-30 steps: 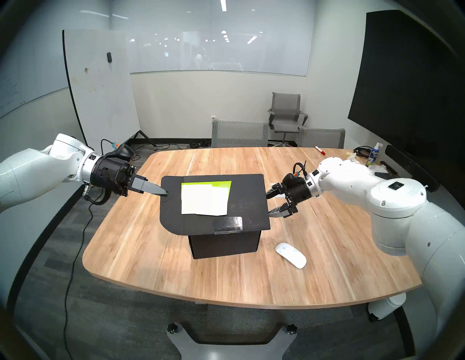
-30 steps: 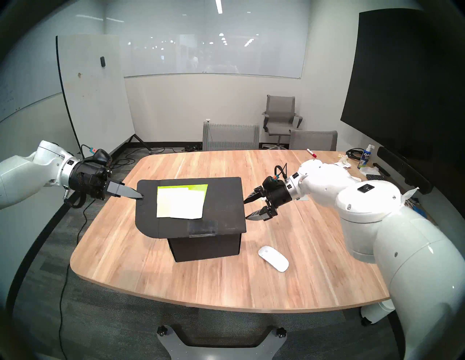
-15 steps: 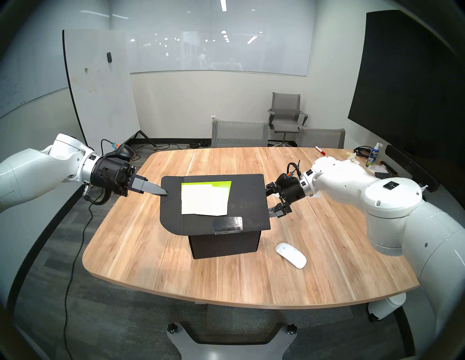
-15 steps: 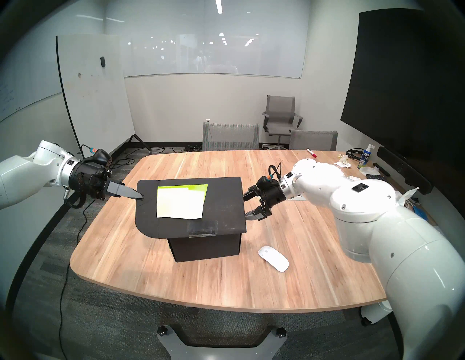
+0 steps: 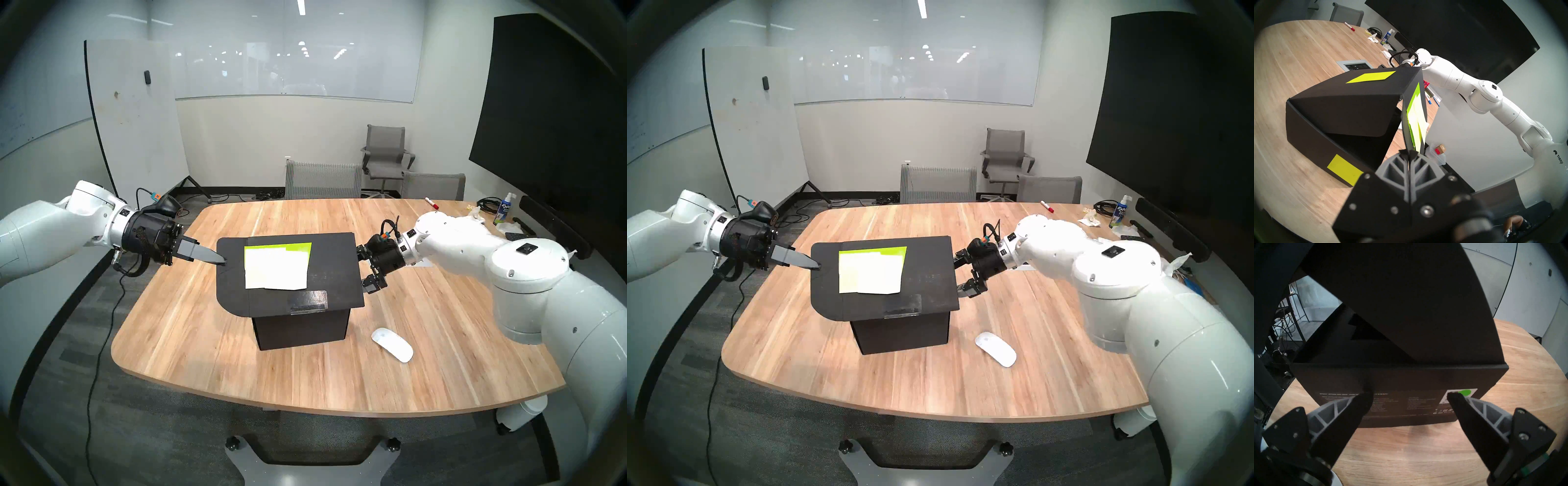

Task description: Open the box and place the mouse inside

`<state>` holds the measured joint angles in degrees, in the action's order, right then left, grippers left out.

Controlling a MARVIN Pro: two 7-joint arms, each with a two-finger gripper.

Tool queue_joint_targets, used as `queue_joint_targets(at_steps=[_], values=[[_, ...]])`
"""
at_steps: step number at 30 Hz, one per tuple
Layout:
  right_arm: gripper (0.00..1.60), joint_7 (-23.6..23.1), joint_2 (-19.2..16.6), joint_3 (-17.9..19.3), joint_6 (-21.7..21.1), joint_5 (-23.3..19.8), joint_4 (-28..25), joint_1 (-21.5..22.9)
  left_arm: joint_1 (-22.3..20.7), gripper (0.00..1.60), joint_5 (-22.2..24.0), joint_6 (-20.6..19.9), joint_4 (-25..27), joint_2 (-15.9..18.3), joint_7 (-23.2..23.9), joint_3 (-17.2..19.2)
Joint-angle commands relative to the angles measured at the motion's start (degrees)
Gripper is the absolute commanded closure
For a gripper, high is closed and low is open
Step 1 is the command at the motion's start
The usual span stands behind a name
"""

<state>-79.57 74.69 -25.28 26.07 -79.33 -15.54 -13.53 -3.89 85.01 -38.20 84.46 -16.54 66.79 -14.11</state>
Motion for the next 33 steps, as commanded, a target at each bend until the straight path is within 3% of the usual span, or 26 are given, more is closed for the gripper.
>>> queue_joint_targets(at_steps=[1, 33], values=[[0.0, -5.2, -0.6, 0.4, 0.7, -0.3, -1.0, 1.6, -1.1, 1.6, 0.5, 0.0, 0.0, 0.0, 5.4, 0.9], [0.0, -4.6, -1.9, 0.4, 0.9, 0.0, -3.2, 1.8, -1.3, 1.6, 0.5, 0.0, 0.0, 0.0, 5.5, 0.6]])
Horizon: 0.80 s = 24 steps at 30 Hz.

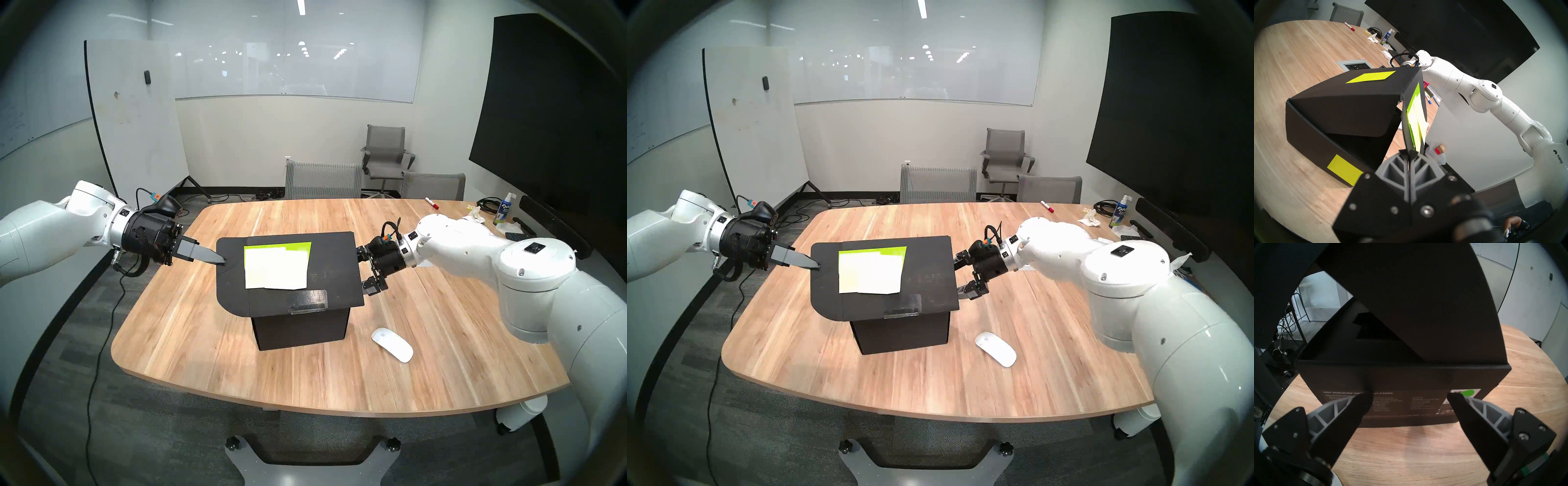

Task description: Open the box and place the mouse inside

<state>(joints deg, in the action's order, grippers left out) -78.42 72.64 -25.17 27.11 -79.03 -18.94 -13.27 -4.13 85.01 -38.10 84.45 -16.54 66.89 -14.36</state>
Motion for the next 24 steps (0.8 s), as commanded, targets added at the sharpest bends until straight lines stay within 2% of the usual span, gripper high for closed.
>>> queue_joint_targets(at_steps=[1, 24], values=[[0.0, -5.8, 0.1, 0.3, -0.2, -0.3, 0.2, 1.6, -1.1, 1.6, 0.5, 0.0, 0.0, 0.0, 5.4, 0.9], [0.0, -5.8, 0.1, 0.4, -0.1, -0.2, 0.2, 1.6, -1.3, 1.6, 0.5, 0.0, 0.1, 0.1, 5.6, 0.6]])
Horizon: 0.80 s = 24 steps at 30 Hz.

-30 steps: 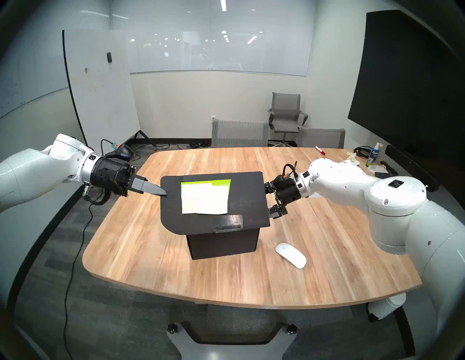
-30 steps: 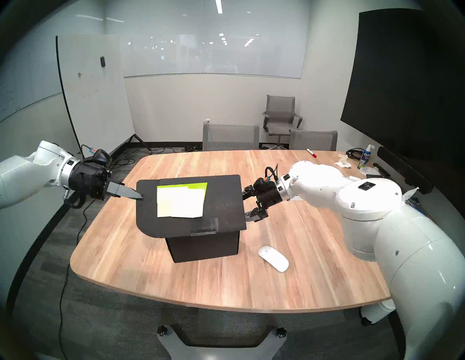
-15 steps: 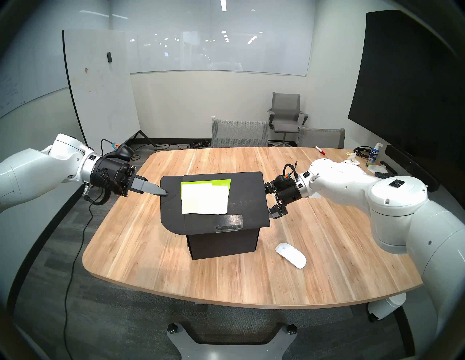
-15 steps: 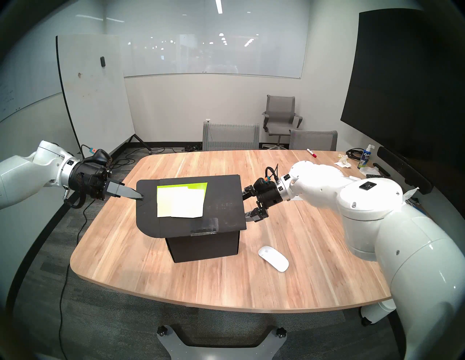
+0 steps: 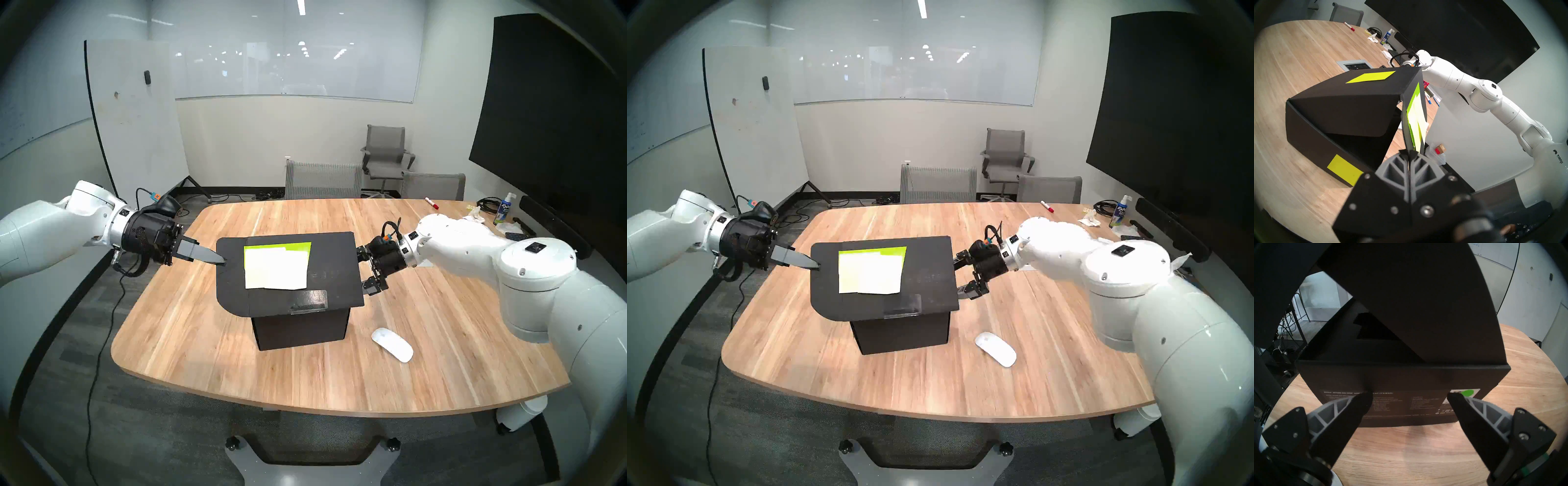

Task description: Open the box and place the mouse inside

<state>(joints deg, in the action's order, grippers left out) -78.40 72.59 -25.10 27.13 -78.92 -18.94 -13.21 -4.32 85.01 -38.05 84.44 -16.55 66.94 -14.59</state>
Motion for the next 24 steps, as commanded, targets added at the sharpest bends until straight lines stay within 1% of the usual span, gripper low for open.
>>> queue_joint_targets(at_steps=[1, 5, 9, 18, 24], values=[[0.0, -5.8, 0.2, 0.3, -0.2, -0.3, 0.2, 1.5, -1.1, 1.6, 0.6, -0.2, 0.2, 0.1, 5.7, 0.8], [0.0, -5.8, 0.2, 0.3, -0.1, -0.3, 0.2, 1.5, -1.4, 1.6, 1.3, -1.5, 0.6, 0.1, 5.9, 0.9], [0.0, -5.8, 0.2, 0.4, -0.1, -0.3, 0.2, 1.5, -1.9, 1.6, 2.4, -3.4, 0.8, -0.3, 5.0, 1.2], [0.0, -5.2, 0.2, 0.3, -0.1, -0.1, 0.1, 1.4, -3.1, 1.6, 6.2, -9.1, 1.6, -1.2, 0.6, 2.2], [0.0, -4.8, 0.2, 0.3, 0.0, 0.0, 0.1, 1.4, -4.0, 1.6, 9.9, -13.4, 2.4, -1.3, -3.7, 3.4]])
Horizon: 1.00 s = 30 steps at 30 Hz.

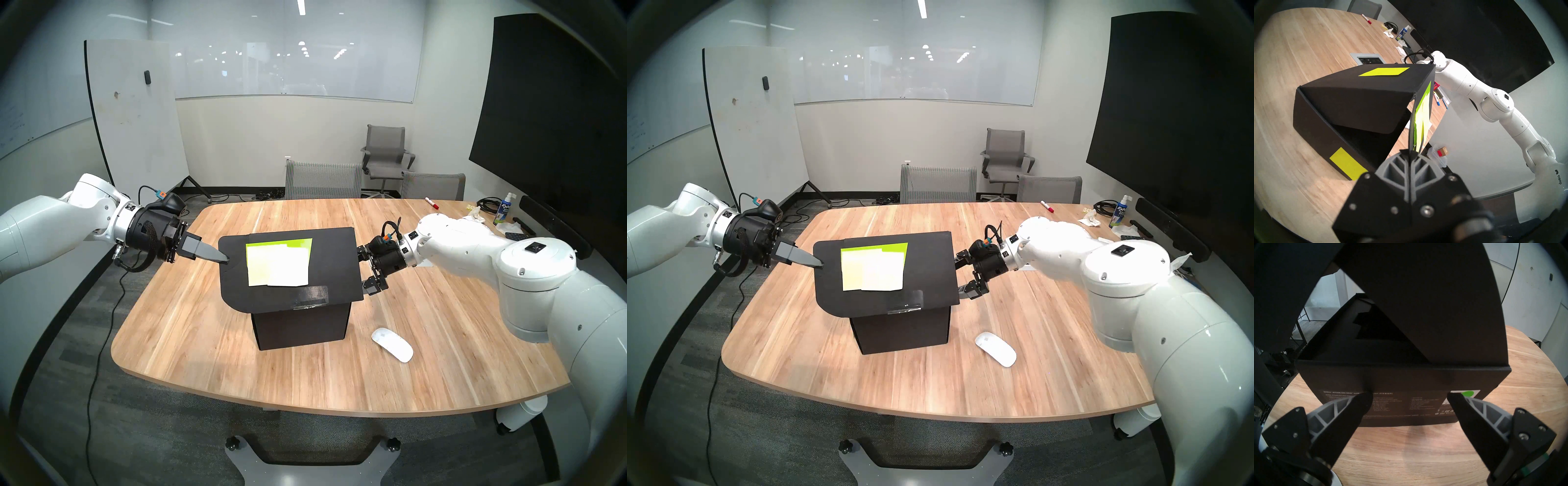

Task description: Open the box and place the mouse inside

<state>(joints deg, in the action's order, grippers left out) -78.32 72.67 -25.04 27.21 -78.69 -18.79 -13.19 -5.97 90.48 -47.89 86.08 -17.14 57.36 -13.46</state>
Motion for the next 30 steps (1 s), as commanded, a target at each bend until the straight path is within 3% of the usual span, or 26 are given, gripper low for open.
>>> queue_joint_targets(at_steps=[1, 6, 13, 17, 30], values=[[0.0, -4.8, 0.1, 0.2, -0.1, -0.2, -0.1, 1.4, -2.5, 1.6, 5.1, -4.2, 0.8, -0.8, 5.3, 2.5], [0.0, -4.6, 0.1, 0.2, 0.0, -0.1, -0.1, 1.4, -3.3, 1.6, 8.6, -7.1, 1.1, -1.1, 1.9, 3.7], [0.0, -4.6, 0.1, 0.3, 0.0, 0.1, -0.1, 1.4, -3.9, 1.6, 13.8, -7.1, 0.4, -1.7, -1.5, 4.9], [0.0, -4.8, 0.2, 0.4, 0.0, 0.3, 0.0, 1.4, -4.1, 1.6, 17.8, -7.1, -0.9, -2.6, -2.5, 5.1], [0.0, -5.4, 0.2, 0.5, 0.0, 0.3, 0.1, 1.4, -3.8, 1.6, 23.2, -7.1, -4.9, -5.7, -4.5, 4.5]])
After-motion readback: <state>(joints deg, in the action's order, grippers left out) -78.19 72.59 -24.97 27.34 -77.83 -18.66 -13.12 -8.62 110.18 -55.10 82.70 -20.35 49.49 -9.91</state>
